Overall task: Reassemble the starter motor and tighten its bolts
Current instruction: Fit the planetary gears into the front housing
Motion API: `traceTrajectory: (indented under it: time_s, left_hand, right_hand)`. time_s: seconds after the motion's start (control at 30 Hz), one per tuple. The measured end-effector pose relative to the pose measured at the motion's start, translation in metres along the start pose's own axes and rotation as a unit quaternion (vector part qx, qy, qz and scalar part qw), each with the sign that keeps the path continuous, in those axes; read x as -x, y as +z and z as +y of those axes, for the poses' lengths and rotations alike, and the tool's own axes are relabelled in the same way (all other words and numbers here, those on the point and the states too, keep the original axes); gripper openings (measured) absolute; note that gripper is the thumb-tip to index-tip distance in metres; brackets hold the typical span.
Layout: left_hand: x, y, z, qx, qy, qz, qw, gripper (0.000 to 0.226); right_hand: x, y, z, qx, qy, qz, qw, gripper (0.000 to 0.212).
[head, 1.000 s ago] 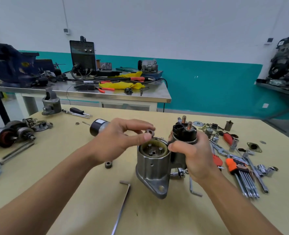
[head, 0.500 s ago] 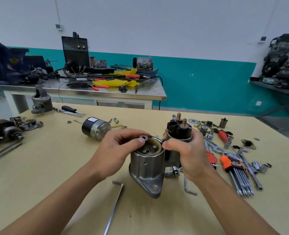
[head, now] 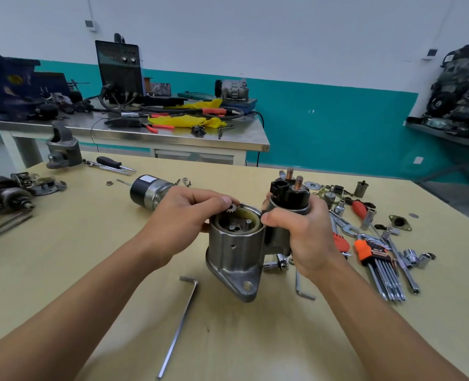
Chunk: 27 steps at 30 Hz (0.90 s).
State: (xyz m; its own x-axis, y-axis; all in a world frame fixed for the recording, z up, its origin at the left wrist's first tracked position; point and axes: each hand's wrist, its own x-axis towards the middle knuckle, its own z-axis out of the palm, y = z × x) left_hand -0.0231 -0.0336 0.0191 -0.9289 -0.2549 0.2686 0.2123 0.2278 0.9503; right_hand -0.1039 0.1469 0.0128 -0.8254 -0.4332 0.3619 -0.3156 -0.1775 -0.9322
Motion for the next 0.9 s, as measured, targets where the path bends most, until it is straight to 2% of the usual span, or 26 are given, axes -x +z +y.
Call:
traceTrajectory:
  time_s: [0.2, 0.4, 0.6, 0.67, 0.7, 0.77, 0.8, 0.9]
  left_hand:
    - [-0.01, -0.006, 0.011, 0.034, -0.075, -0.054, 0.995, 0.013]
    - [-0.021, -0.015, 0.019, -0.011, -0.089, -0.127, 0.988, 0.015]
    - [-0.023, -0.015, 0.014, 0.012, -0.091, -0.132, 0.987, 0.028]
    - [-0.022, -0.02, 0.007, 0.022, -0.078, -0.079, 0.994, 0.028]
    - [-0.021, -0.026, 0.004, 0.004, -0.066, -0.038, 0.997, 0.024]
    - [-0.02, -0.047, 0.0, -0.136, -0.036, 0.016, 0.99, 0.021]
    - [-0.019, -0.06, -0.002, -0.233, -0.036, 0.002, 0.972, 0.025]
    - [-0.011, -0.084, -0.004, -0.448, -0.12, -0.16, 0.871, 0.036]
  right_hand:
    - [0.0, 0.0, 0.0, -0.007, 0.0, -0.005, 1.0, 0.015]
    - [0.0, -0.001, -0.001, -0.01, -0.006, -0.011, 1.0, 0.017]
    - [0.001, -0.002, -0.002, -0.005, 0.0, -0.012, 1.0, 0.018]
    - [0.001, -0.002, -0.002, -0.009, 0.0, -0.014, 1.0, 0.017]
    - [0.001, -0.002, -0.003, -0.009, -0.002, -0.016, 1.0, 0.017]
    - [0.002, -0.001, -0.003, -0.004, -0.007, -0.019, 1.0, 0.016]
    - [0.002, -0.002, -0.003, -0.002, -0.008, -0.019, 1.0, 0.015]
    - [0.001, -0.002, -0.002, -0.008, -0.003, -0.013, 1.0, 0.015]
